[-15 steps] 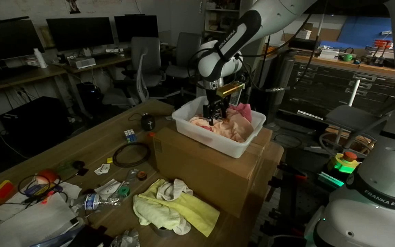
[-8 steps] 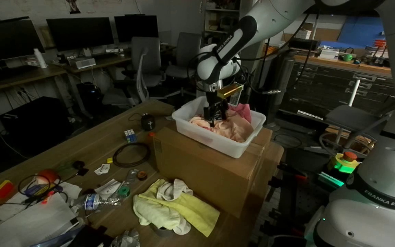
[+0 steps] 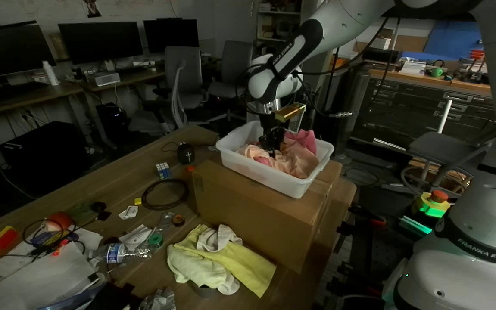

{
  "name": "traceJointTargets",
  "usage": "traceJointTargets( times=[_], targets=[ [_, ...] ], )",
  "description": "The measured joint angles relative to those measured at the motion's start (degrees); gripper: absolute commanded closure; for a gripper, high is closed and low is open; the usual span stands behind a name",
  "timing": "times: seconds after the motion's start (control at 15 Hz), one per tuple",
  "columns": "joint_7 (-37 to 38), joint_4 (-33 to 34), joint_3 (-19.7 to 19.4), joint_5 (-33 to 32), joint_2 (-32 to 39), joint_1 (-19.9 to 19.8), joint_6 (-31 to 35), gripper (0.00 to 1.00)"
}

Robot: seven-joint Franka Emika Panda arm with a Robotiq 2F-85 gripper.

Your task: Remove the shirts from the basket and put them on the table.

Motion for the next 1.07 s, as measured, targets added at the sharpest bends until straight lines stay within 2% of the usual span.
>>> traceJointTargets(
  times=[0.13, 0.4, 0.53, 0.8, 1.07],
  targets=[
    [-0.5, 0.1, 0.1, 0.0, 0.0, 0.0, -0.2, 1.00],
    [-0.7, 0.3, 0.1, 0.0, -0.7, 0.0, -0.7, 0.98],
    [-0.4, -0.8, -0.2, 0.0, -3.2, 0.0, 1.1, 0.98],
    [2.7, -7.6, -0.7, 0.0, -14.5, 0.0, 7.6, 0.98],
    [9.0, -15.1, -0.7, 0.1, -27.4, 0.8, 11.5, 0.98]
  ],
)
